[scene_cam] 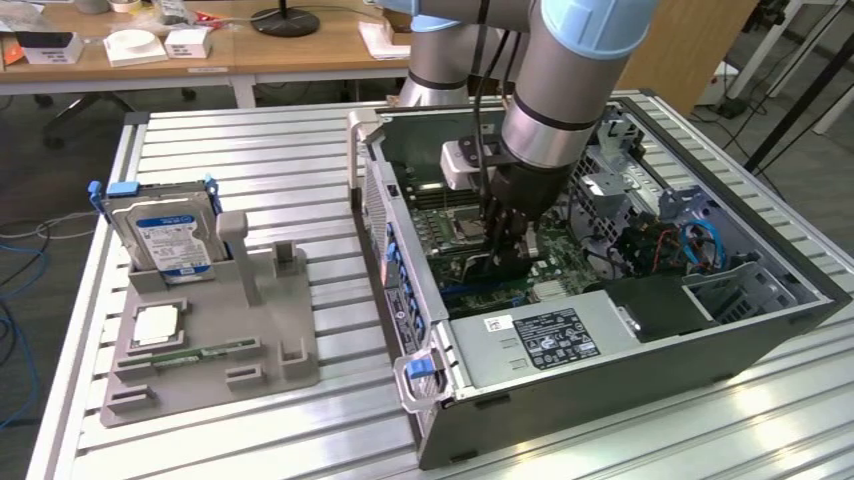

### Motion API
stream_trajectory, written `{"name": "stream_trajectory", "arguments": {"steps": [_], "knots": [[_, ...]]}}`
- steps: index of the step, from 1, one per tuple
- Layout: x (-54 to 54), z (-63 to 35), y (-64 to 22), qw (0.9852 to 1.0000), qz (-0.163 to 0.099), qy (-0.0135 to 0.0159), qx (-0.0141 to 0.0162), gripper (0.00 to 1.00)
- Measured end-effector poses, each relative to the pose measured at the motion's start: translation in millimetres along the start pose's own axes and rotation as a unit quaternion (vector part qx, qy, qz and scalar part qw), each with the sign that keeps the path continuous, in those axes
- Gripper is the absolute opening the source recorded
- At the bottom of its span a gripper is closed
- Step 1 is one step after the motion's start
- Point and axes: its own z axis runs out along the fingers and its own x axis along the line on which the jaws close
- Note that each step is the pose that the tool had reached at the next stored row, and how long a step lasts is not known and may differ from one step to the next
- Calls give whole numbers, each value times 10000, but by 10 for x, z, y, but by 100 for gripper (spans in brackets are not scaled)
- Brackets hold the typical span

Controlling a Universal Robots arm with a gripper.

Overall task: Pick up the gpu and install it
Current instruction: 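Insert the gpu into the slot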

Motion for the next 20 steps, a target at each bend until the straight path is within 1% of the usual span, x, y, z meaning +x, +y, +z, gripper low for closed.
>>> {"name": "stream_trajectory", "arguments": {"steps": [20], "knots": [[-3,13,0,10000,0,-1,0,26]]}}
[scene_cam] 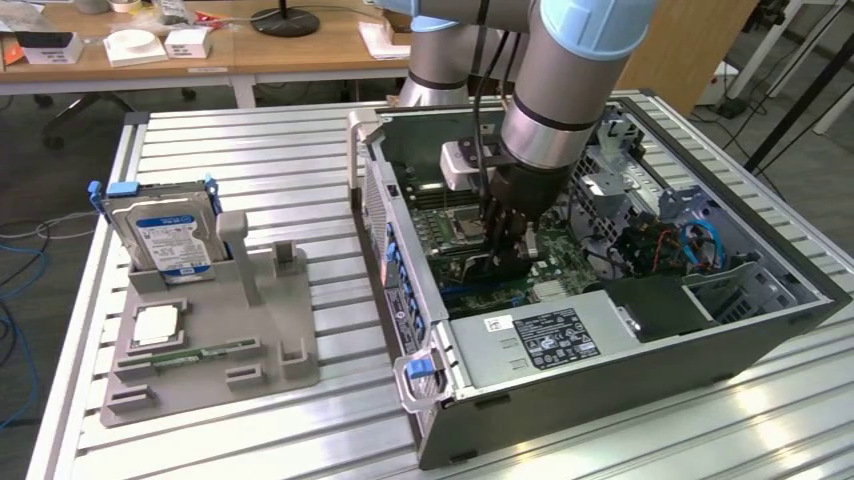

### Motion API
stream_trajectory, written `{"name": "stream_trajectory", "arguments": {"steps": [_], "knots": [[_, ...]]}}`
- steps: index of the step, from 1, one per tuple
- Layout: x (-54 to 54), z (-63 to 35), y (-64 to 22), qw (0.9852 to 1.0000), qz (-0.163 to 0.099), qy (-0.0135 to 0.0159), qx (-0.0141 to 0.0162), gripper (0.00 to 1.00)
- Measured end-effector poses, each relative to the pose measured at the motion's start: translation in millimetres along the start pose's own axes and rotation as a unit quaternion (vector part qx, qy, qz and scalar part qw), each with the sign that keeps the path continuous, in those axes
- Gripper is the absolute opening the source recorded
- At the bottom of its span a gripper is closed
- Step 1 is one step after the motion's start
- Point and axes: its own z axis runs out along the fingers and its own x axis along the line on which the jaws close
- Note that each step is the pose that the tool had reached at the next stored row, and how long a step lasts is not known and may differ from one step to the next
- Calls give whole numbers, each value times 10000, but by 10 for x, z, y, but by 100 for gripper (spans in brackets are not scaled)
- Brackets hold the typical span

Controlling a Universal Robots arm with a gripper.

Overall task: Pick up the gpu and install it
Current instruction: 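Insert the gpu into the slot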

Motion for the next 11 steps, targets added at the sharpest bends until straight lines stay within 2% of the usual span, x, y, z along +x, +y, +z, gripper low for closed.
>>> {"name": "stream_trajectory", "arguments": {"steps": [2,4,11], "knots": [[-2,-11,0,10000,0,-7,3,26],[-3,-39,1,10000,0,-2,1,26],[-23,-32,5,10000,0,-2,1,26]]}}
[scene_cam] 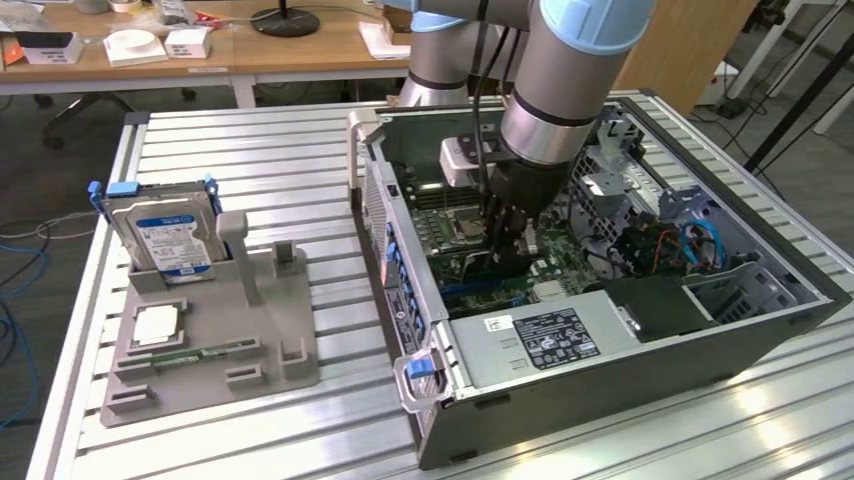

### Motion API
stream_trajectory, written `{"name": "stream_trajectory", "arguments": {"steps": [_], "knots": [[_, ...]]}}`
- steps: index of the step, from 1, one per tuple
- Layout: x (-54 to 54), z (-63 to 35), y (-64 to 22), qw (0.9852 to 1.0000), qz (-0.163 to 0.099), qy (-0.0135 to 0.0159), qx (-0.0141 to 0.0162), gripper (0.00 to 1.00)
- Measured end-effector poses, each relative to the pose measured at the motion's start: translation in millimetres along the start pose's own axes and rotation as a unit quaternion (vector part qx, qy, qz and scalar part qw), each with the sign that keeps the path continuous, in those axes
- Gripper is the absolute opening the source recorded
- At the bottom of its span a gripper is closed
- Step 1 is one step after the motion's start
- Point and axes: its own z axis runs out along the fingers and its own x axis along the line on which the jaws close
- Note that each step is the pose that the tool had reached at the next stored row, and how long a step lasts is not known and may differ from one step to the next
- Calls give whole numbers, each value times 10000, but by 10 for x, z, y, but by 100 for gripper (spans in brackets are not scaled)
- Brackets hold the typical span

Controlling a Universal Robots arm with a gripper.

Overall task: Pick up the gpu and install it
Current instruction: 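Insert the gpu into the slot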

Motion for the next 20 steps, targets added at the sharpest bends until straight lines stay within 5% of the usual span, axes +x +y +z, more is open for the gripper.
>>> {"name": "stream_trajectory", "arguments": {"steps": [20], "knots": [[-10,82,-1,10000,-33,0,-1,26]]}}
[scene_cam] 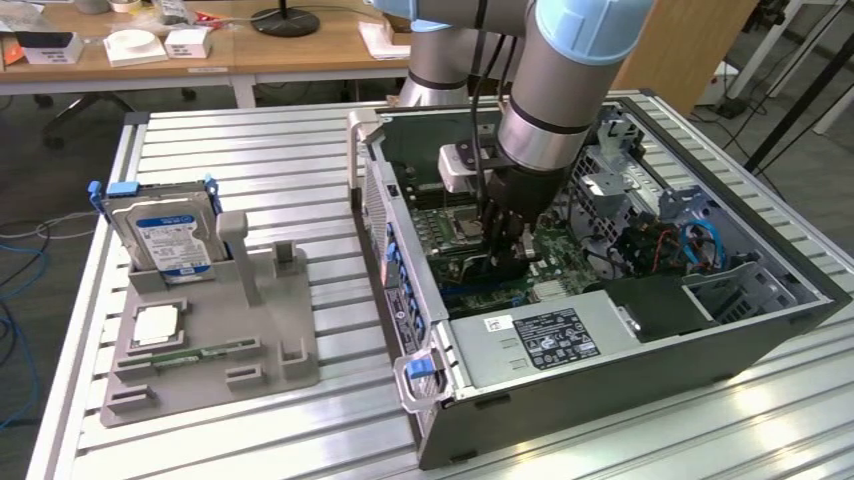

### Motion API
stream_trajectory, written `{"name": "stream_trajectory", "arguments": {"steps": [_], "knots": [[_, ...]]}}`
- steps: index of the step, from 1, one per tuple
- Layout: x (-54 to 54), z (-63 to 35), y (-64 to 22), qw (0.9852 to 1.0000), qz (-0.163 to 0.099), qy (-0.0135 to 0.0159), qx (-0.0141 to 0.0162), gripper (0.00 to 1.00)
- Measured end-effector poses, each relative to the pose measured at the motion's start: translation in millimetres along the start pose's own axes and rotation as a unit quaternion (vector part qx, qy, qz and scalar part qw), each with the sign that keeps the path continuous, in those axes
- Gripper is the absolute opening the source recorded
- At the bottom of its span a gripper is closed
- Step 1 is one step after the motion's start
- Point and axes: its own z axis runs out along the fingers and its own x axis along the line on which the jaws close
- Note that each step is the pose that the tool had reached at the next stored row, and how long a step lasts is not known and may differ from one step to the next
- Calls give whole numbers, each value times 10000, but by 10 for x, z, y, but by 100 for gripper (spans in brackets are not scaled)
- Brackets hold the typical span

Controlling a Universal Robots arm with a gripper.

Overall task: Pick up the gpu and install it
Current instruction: 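Insert the gpu into the slot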

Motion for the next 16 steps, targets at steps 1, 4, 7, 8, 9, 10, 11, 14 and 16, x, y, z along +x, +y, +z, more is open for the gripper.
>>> {"name": "stream_trajectory", "arguments": {"steps": [1,4,7,8,9,10,11,14,16], "knots": [[0,0,0,10000,0,0,0,26],[0,0,0,10000,0,0,0,26],[0,1,0,10000,0,0,0,26],[0,4,0,10000,0,1,1,26],[0,10,-1,10000,0,0,1,26],[2,17,-1,10000,0,3,0,26],[3,27,-1,10000,0,6,1,26],[4,60,2,10000,0,1,3,26],[5,65,4,10000,0,2,3,26]]}}
